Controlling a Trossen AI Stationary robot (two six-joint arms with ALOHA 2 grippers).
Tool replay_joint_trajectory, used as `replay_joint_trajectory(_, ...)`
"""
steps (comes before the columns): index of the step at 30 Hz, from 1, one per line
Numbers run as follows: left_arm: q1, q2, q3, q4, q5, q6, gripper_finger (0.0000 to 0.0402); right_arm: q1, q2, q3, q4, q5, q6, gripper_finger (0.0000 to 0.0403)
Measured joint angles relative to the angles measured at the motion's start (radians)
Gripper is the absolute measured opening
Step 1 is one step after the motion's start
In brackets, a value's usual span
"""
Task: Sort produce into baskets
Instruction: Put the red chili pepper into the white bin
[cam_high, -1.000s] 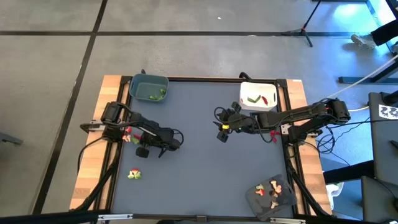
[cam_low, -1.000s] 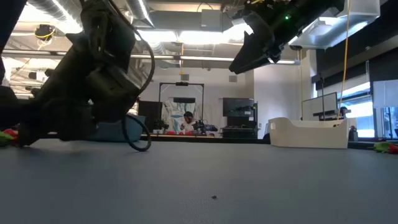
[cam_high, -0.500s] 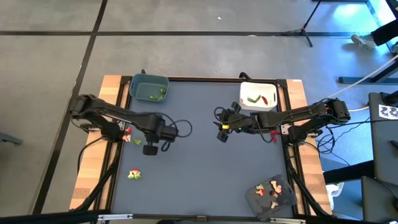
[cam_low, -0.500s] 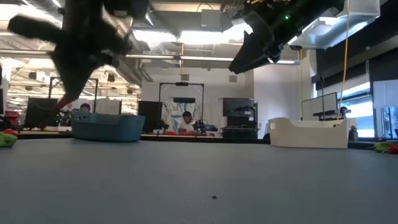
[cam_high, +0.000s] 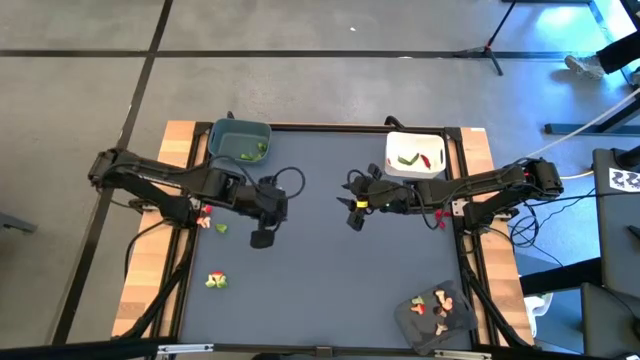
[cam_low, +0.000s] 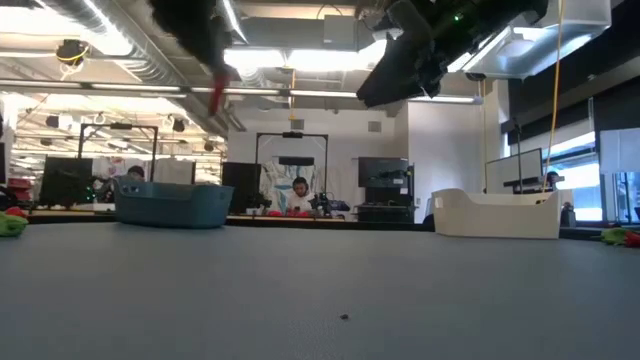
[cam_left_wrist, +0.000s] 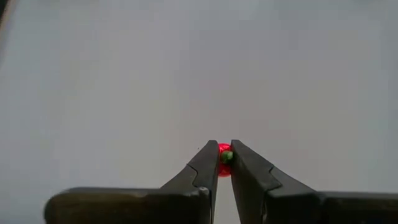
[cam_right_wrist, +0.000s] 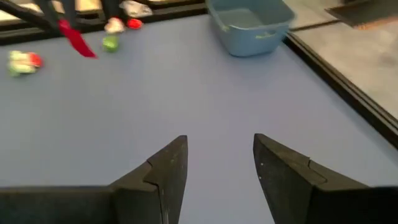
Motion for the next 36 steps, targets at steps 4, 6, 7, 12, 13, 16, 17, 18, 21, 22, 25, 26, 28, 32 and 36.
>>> replay_joint_trajectory(4,0.000,0.014,0.000,0.135,-0.001,0.021,0.0033,0.000,0.000,0.000,0.073,-0.104,-0.038,0.0184)
replay_joint_trajectory(6,0.000,0.021,0.000,0.194,-0.001,0.021,0.0033,0.000,0.010,0.000,0.129,-0.159,-0.053,0.0184)
replay_joint_trajectory(7,0.001,0.022,0.000,0.226,-0.002,0.021,0.0033,0.000,0.012,0.000,0.143,-0.186,-0.059,0.0184)
replay_joint_trajectory(12,0.000,0.046,0.000,0.324,-0.003,0.021,0.0033,0.000,0.054,-0.001,0.236,-0.273,-0.082,0.0184)
replay_joint_trajectory(13,0.000,0.052,0.000,0.344,-0.003,0.023,0.0033,0.000,0.068,-0.001,0.267,-0.288,-0.082,0.0184)
replay_joint_trajectory(16,0.000,0.072,0.000,0.377,-0.003,0.046,0.0033,0.000,0.100,0.000,0.327,-0.338,-0.107,0.0184)
replay_joint_trajectory(17,0.000,0.077,0.000,0.379,-0.003,0.051,0.0033,0.000,0.111,0.000,0.349,-0.351,-0.112,0.0184)
replay_joint_trajectory(18,0.001,0.087,0.000,0.388,-0.003,0.054,0.0033,0.000,0.118,0.000,0.360,-0.359,-0.117,0.0184)
replay_joint_trajectory(21,0.007,0.103,0.000,0.402,-0.004,0.055,0.0033,0.000,0.140,0.000,0.394,-0.383,-0.131,0.0184)
replay_joint_trajectory(22,0.007,0.107,0.000,0.416,-0.004,0.055,0.0033,0.000,0.144,0.000,0.401,-0.391,-0.132,0.0184)
replay_joint_trajectory(25,0.007,0.109,0.000,0.427,-0.005,0.076,0.0033,0.000,0.148,0.000,0.396,-0.402,-0.134,0.0184)
replay_joint_trajectory(26,0.007,0.110,0.000,0.439,-0.005,0.077,0.0033,0.000,0.152,0.001,0.397,-0.403,-0.134,0.0184)
replay_joint_trajectory(28,0.010,0.111,0.000,0.449,-0.005,0.077,0.0033,0.000,0.155,0.000,0.391,-0.420,-0.134,0.0184)
replay_joint_trajectory(32,0.020,0.112,0.000,0.489,-0.008,0.076,0.0033,0.000,0.163,0.000,0.416,-0.429,-0.141,0.0163)
replay_joint_trajectory(36,0.028,0.112,0.000,0.491,-0.008,0.072,0.0033,0.000,0.163,0.000,0.421,-0.412,-0.164,0.0106)
